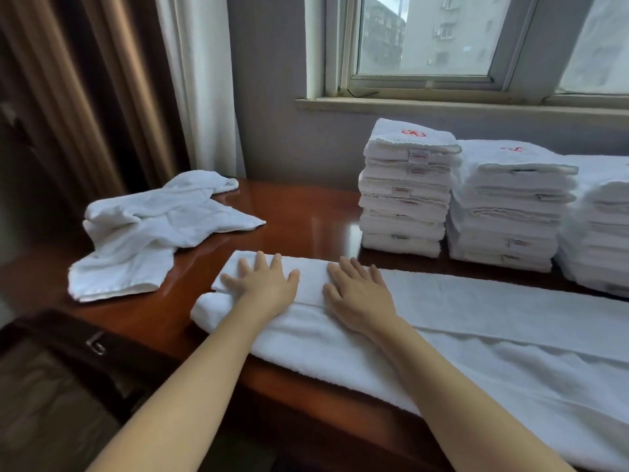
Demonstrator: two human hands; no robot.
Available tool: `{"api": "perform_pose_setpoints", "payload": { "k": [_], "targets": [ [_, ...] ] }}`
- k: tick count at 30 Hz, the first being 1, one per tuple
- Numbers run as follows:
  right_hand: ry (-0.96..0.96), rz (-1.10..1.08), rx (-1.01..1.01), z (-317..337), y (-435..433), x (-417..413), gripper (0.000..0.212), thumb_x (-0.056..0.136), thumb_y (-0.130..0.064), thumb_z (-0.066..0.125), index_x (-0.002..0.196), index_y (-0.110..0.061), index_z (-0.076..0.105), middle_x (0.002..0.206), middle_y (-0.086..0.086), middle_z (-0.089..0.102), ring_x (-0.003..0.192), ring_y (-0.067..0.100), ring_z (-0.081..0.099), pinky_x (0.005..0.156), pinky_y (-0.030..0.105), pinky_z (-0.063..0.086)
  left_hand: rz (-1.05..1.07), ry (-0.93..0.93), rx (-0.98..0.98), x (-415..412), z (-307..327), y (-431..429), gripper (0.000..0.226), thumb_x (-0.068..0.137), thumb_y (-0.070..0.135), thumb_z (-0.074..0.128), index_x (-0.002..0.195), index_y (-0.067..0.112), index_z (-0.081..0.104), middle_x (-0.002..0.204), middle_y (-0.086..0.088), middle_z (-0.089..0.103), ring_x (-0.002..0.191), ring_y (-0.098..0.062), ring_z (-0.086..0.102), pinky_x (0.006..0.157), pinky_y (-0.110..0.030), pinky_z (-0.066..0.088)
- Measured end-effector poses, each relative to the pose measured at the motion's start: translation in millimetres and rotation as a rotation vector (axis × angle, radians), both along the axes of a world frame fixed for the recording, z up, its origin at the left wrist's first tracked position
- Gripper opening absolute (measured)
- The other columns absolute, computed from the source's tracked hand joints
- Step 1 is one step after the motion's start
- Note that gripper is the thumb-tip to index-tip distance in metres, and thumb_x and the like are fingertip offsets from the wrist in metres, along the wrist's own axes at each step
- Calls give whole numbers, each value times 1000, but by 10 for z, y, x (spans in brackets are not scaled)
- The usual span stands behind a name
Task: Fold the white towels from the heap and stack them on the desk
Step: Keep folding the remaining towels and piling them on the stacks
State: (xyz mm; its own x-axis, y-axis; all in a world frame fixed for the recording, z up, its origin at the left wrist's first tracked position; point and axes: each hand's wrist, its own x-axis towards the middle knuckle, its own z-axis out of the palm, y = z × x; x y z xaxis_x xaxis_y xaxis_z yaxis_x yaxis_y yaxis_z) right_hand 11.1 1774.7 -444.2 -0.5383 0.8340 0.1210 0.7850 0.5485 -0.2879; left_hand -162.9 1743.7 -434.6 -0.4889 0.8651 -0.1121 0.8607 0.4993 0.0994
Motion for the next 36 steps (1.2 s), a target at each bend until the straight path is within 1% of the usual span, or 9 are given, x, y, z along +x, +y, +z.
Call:
{"api": "perform_pose_setpoints", "payload": {
  "k": [5,10,12,15,20,24,27,31,36],
  "targets": [
    [83,20,22,-5,34,33,43,100,-39,36,140,-24,44,155,-1,34,148,15,19,119,42,6,5,-4,36,-245,-25,-85,72,95,68,15,156,30,13,165,-1,1,149,-39,-4,116,-61,3],
    [420,94,4,131,-117,183,15,91,-25,62,104,-27,68,116,-12,59,112,8,52,94,32,44,-319,-211,729,-172,-20,-333,27,95,32,54,119,23,64,125,6,59,120,-14,52,100,-33,43],
    [352,79,72,193,-179,273,6,90,-27,62,89,-27,67,94,-14,59,96,8,53,72,30,46,-449,-269,640,-110,40,-481,16,89,42,57,99,33,66,98,17,63,94,-1,56,80,-28,49],
    [159,4,13,289,-264,420,11,90,-38,57,81,-33,62,78,-15,59,79,8,55,56,26,37,-590,-284,399,-65,84,-650,27,75,64,59,89,41,63,89,20,60,93,3,52,81,-21,43],
    [-53,-3,-158,426,-429,448,30,92,-53,53,85,-25,60,82,-12,60,73,10,54,56,28,37,-619,-216,332,-19,203,-799,21,75,47,68,77,39,49,84,18,56,81,1,52,71,-20,39],
    [61,32,-384,544,-512,451,48,93,-55,50,65,-18,43,63,-4,41,58,15,38,57,31,29,-613,-300,333,24,296,-884,10,67,38,55,71,34,46,76,17,54,72,-5,51,64,-26,41],
    [107,95,-472,628,-534,552,35,92,-45,59,72,-16,58,66,-6,49,61,11,44,59,27,34,-594,-420,241,-28,383,-952,13,65,37,54,77,38,49,75,23,53,70,-3,49,64,-23,39],
    [218,39,-252,650,-563,530,20,95,-36,57,81,-23,62,67,-11,53,63,10,50,58,28,37,-566,-483,146,-80,520,-971,36,66,66,67,98,52,56,104,27,59,100,10,54,83,-19,43],
    [228,-57,277,708,-545,374,18,94,-40,54,89,-31,68,81,-11,63,80,14,58,54,28,30,-555,-664,297,-72,693,-844,43,96,50,53,60,27,49,60,15,44,58,-1,42,64,-26,38]
  ]
}}
